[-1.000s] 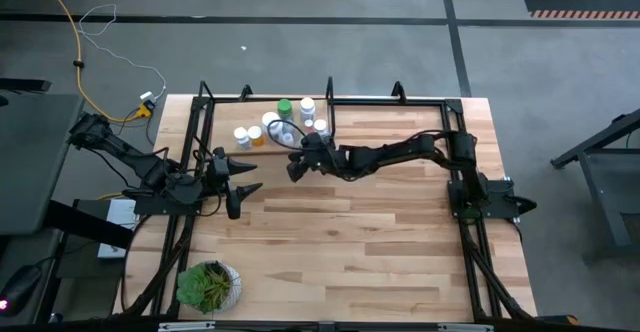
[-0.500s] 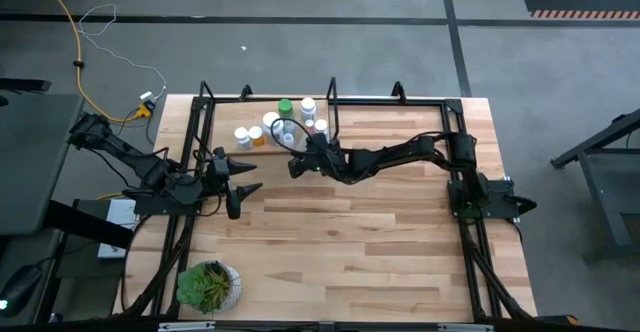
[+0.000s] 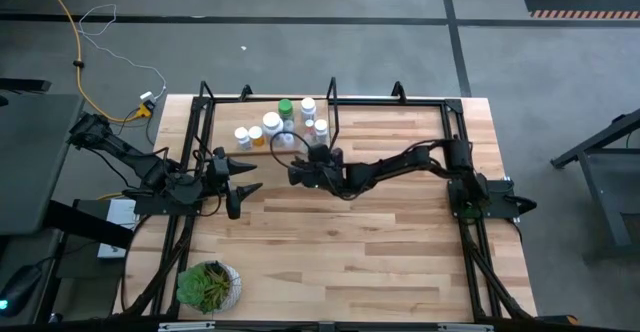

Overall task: Pick and place medicine bottles onto shelf by color
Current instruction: Adjust the small green pill bottle on the shelf

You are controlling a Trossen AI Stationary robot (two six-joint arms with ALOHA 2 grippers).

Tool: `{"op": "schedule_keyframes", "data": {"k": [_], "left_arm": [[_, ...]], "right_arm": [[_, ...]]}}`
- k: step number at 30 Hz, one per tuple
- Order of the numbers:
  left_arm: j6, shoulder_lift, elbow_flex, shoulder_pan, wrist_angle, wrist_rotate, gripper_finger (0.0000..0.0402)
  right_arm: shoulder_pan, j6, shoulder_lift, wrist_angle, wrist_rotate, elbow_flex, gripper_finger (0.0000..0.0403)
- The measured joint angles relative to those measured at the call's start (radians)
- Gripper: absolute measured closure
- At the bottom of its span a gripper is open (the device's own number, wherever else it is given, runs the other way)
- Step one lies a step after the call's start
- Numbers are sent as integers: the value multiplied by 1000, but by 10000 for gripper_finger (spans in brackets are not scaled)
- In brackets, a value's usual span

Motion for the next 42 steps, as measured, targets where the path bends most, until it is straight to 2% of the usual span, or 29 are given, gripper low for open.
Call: {"op": "schedule_keyframes", "data": {"k": [8, 20, 38, 42], "left_arm": [[0, 0, 0, 0, 15, 0, 145], [6, 0, 0, 0, 24, 0, 145], [8, 0, 0, 0, 26, 0, 145], [8, 0, 0, 0, 25, 0, 145]], "right_arm": [[6, 29, 15, 1, 65, 0, 167], [-23, 92, 61, 85, 67, 1, 167], [-70, 185, 62, 69, 1, 1, 167], [-80, 187, 62, 57, -56, 1, 167]]}}
